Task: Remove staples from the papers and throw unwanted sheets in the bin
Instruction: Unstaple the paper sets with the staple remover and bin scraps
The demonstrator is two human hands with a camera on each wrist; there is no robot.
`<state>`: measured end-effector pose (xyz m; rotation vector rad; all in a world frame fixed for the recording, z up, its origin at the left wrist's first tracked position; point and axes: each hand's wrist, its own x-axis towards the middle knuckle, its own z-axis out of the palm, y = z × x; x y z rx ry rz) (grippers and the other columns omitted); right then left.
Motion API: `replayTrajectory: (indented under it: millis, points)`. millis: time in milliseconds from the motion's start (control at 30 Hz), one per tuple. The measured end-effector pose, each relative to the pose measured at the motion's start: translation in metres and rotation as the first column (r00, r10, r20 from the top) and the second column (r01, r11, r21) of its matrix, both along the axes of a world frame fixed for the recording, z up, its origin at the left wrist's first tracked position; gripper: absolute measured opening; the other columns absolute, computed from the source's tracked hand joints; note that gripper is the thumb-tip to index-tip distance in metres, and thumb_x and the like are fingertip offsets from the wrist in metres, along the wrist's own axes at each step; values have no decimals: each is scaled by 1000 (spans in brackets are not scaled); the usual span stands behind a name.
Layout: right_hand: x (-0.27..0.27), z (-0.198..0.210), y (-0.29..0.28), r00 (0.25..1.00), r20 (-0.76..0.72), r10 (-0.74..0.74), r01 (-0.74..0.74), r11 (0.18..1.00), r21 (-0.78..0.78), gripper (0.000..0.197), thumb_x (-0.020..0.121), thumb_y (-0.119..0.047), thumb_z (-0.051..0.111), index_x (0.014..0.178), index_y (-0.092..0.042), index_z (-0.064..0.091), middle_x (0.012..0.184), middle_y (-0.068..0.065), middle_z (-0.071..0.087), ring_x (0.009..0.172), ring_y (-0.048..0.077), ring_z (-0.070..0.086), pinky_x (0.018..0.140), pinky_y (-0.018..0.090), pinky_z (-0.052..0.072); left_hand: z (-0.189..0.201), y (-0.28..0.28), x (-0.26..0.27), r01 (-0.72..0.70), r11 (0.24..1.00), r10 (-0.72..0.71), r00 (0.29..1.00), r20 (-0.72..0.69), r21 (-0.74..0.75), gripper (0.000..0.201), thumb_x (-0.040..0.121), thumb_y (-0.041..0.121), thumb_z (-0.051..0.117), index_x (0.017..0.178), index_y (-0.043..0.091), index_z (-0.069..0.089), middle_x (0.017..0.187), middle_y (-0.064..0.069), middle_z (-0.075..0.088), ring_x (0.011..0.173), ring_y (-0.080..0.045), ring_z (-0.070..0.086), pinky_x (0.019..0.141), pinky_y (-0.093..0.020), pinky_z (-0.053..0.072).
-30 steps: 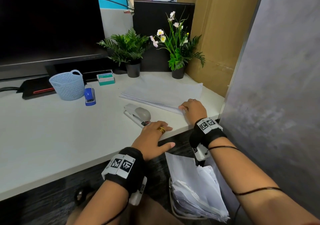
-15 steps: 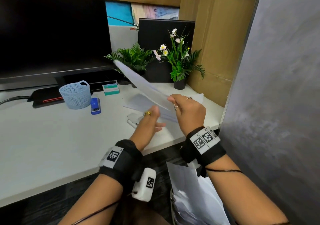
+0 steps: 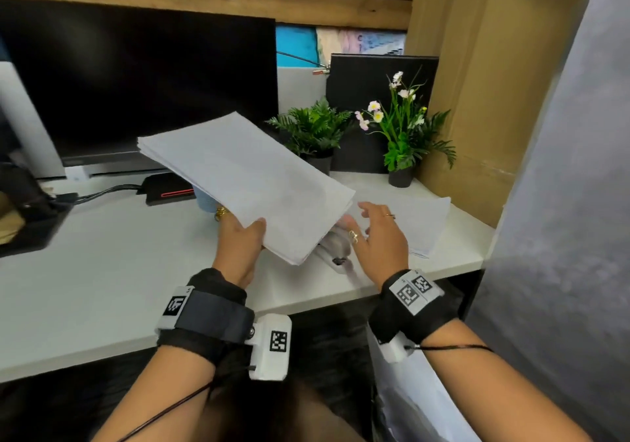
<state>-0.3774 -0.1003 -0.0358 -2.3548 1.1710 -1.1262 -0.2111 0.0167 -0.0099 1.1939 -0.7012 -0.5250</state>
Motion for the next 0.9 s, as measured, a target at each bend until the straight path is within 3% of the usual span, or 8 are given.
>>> replayTrajectory:
  millis: [133,233,433,500,600,733,800,900]
  points:
    - [33,9,-17,935,-337,113,0,948,319,41,92,-45,51,107,-9,62,107,10,65,103,27,59,81,29,44,-3,28,29,-131,991,128,989,70,34,43,89,-13,42,118,19,40,123,-7,57,112,-22,56,102,-49,42]
    - [58,17,-18,729,-641,239,25,927,374,53,88,-47,56,118,-4,56,118,11,60,109,28,56,82,28,42,-9,42,40,-168,984,162,983,90,56,40,90,-13,42,115,19,40,121,-8,57,112,-23,56,103,-47,42]
    - [64,22,-34,641,-722,260,110,900,422,45,82,-30,69,122,-14,57,100,-2,54,87,19,52,77,27,41,-17,56,43,-190,981,184,976,113,42,44,89,-12,43,126,12,37,122,-8,56,110,-21,56,101,-37,43]
    - [61,23,-36,803,-557,210,132,849,511,29,87,-31,64,101,-6,58,93,5,57,80,22,52,73,28,41,-18,57,41,-205,979,201,972,118,20,45,89,-12,43,128,10,36,122,-9,56,110,-20,57,101,-36,43]
    - [56,23,-31,999,38,20,-43,590,807,26,87,-28,65,85,-4,54,81,11,55,73,24,54,64,33,47,-19,55,39,-215,976,213,971,112,11,47,89,-11,45,130,9,35,123,-9,56,111,-20,57,102,-36,43]
    - [46,25,-16,810,534,-241,-455,316,832,31,85,-26,68,108,-8,57,111,10,54,101,29,52,78,46,53,-22,47,34,-230,973,229,966,118,-9,44,89,-10,46,126,13,37,120,-4,55,111,-17,56,101,-32,42]
    - [41,24,-10,693,666,-276,-612,264,746,10,90,-18,61,98,-12,59,98,7,61,95,26,56,96,54,43,-20,45,27,-234,972,235,964,121,-20,42,90,-10,45,120,19,37,114,2,55,107,-15,55,97,-27,41]
    - [41,23,1,566,767,-303,-748,203,632,9,95,-13,50,88,-15,55,79,6,62,81,26,57,100,64,33,-22,42,20,-226,974,225,967,118,-6,39,92,-7,46,120,19,37,115,-1,55,108,-17,55,97,-27,40]
